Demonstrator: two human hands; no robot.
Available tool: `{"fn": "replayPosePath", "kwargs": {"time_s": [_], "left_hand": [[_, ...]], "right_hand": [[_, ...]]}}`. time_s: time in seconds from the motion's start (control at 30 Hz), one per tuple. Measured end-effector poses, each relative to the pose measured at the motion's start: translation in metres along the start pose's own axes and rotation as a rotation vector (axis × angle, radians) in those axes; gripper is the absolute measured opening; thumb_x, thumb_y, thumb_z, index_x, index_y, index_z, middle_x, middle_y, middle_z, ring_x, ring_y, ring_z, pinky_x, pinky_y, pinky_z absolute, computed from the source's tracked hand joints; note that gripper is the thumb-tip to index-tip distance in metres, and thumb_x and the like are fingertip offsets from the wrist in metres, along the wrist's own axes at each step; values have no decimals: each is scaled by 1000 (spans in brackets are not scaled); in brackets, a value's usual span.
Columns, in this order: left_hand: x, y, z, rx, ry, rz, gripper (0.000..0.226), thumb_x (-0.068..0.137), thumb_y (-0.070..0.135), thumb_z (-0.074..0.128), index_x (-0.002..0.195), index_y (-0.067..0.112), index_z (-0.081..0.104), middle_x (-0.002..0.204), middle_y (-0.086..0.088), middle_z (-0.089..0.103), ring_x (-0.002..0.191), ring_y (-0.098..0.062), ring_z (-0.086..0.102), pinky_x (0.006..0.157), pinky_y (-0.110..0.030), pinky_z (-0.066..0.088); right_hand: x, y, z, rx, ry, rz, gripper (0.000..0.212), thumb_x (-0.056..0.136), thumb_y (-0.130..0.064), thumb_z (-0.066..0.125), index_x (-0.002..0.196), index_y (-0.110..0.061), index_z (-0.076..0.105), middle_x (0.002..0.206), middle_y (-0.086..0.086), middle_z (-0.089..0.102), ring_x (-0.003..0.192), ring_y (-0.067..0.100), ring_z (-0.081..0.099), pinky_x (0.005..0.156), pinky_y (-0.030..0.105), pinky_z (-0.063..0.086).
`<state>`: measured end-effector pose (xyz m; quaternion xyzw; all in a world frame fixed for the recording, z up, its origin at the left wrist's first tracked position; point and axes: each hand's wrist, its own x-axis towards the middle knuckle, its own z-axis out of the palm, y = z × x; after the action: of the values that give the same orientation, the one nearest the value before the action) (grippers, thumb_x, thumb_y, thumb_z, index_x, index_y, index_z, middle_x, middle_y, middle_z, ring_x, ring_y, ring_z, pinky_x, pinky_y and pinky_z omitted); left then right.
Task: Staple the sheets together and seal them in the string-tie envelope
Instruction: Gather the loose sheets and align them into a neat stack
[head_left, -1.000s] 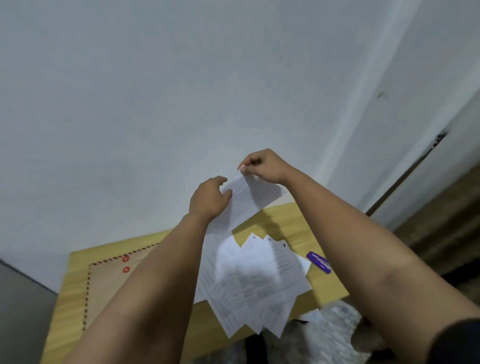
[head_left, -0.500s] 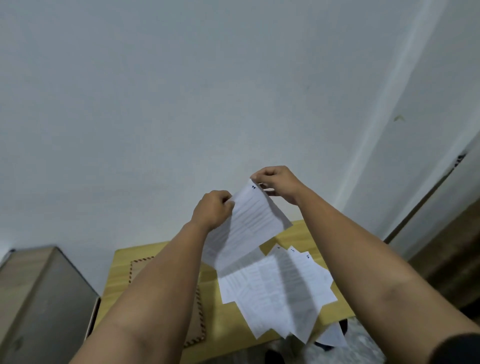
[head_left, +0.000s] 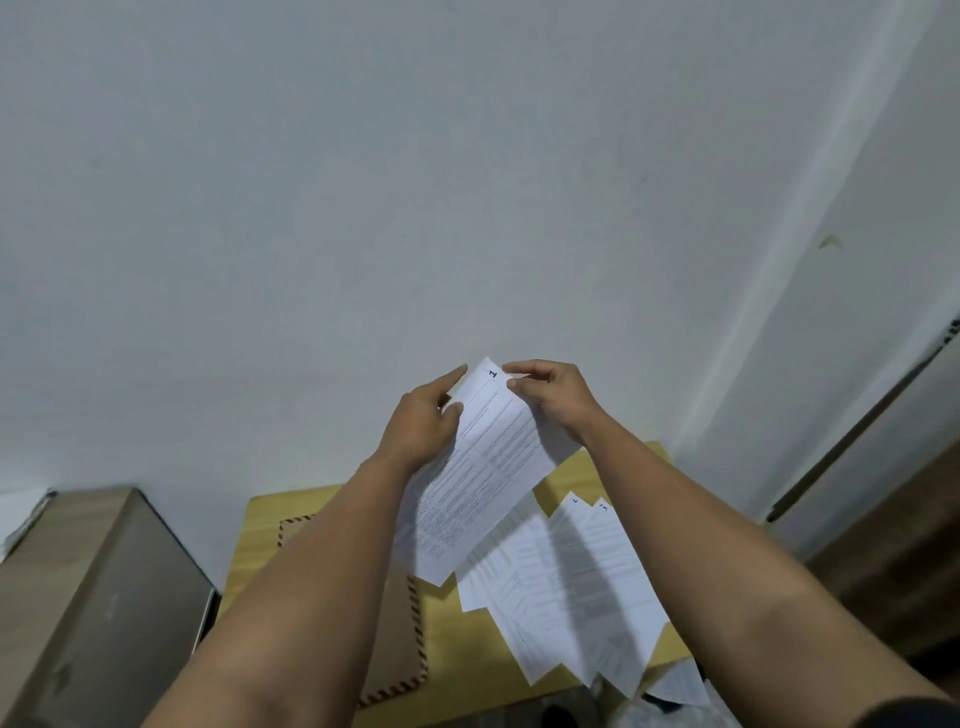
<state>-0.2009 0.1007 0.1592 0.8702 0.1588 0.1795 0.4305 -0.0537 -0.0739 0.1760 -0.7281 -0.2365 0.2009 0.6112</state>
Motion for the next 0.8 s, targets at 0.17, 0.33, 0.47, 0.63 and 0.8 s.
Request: {"fn": "replayPosePath", "kwargs": {"time_s": [0.17, 0.33, 0.47, 0.63, 0.8], "left_hand": [[8, -12, 14, 29, -50, -4, 53, 99, 18, 52, 149, 35, 55, 135, 12, 70, 118, -10, 66, 103, -39, 54], [25, -20, 40, 34, -103, -18, 51, 100, 15, 53, 148, 32, 56, 144, 12, 64, 127, -10, 63, 108, -36, 52], [44, -37, 71, 62, -170, -51, 51, 100, 13, 52, 147, 31, 58, 141, 10, 67, 125, -11, 64, 105, -30, 50], [66, -77, 114, 109, -255, -160, 52, 100, 12, 52, 148, 31, 57, 136, 0, 71, 117, -18, 69, 100, -25, 48], [84, -132, 162, 167, -338, -287, 51, 100, 13, 54, 146, 36, 58, 60, 2, 62, 47, -3, 48, 66, -25, 46]], "right_hand": [[8, 20, -4, -2, 18, 53, 22, 89, -15, 79, 110, -22, 81, 105, 1, 80, 103, 19, 75, 95, 31, 58], [16, 41, -20, 21, 10, 138, 23, 90, -11, 77, 113, -16, 80, 104, 1, 80, 93, 10, 77, 77, 17, 57], [31, 73, -46, -21, 6, 252, 22, 90, -14, 77, 110, -20, 80, 99, 9, 80, 79, 13, 72, 76, 25, 54], [62, 138, -91, -102, 51, 421, 27, 89, -6, 75, 116, -6, 74, 88, 11, 78, 58, 10, 66, 56, 22, 45], [105, 245, -125, -476, -74, 566, 28, 86, -8, 73, 114, -12, 75, 95, 10, 76, 71, 19, 68, 58, 25, 52]]}}
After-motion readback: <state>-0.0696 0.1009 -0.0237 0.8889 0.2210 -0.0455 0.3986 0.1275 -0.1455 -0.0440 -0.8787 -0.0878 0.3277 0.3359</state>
